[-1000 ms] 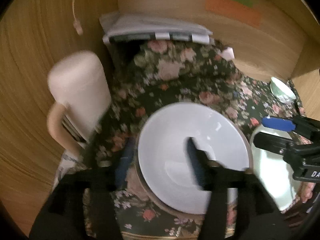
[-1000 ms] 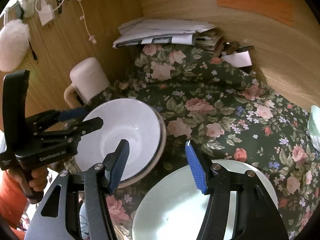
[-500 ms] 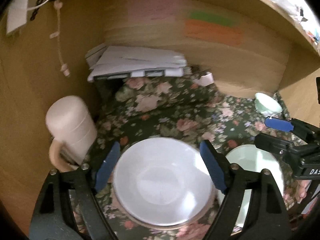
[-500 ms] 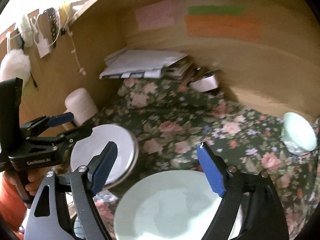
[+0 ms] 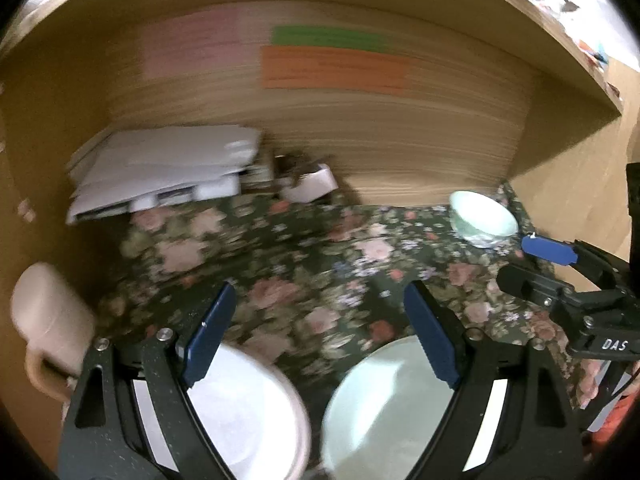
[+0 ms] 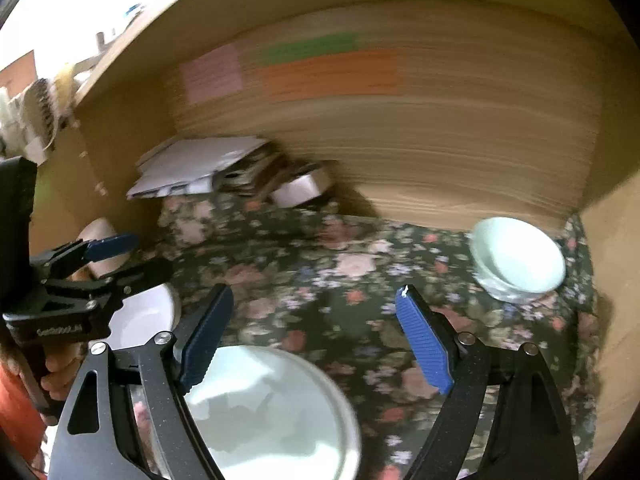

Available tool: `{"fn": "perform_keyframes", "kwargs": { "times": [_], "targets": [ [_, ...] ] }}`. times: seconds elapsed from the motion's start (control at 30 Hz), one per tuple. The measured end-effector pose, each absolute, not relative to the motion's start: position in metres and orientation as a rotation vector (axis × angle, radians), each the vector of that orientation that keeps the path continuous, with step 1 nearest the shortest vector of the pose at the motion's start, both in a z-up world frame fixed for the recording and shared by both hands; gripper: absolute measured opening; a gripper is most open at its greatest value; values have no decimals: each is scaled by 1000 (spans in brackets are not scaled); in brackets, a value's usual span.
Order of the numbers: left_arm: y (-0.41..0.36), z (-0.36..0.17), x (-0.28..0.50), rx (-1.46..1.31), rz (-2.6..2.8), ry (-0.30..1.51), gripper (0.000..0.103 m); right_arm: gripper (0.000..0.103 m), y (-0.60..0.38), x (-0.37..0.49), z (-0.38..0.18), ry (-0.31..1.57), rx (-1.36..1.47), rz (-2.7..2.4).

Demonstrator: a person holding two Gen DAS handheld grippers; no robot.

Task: Organize plates and bowls

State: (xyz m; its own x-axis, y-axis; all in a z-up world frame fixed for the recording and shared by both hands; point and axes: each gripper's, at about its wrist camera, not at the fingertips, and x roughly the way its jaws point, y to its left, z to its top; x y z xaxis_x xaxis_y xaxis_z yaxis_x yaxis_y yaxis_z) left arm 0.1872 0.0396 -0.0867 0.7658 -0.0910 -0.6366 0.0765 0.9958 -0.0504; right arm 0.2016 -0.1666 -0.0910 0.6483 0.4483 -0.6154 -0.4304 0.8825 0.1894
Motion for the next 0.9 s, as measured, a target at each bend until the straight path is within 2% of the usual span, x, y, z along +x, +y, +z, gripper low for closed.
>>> {"fn": "perform_keyframes", "kwargs": {
  "times": [0.53, 0.9],
  "targets": [
    [-48, -102, 276, 10, -228, 757, 88, 81, -267, 256, -108, 716, 119, 255],
    [-91, -121, 331, 59, -272, 827, 88, 81, -311, 317, -159, 855, 187, 96]
  ]
}}
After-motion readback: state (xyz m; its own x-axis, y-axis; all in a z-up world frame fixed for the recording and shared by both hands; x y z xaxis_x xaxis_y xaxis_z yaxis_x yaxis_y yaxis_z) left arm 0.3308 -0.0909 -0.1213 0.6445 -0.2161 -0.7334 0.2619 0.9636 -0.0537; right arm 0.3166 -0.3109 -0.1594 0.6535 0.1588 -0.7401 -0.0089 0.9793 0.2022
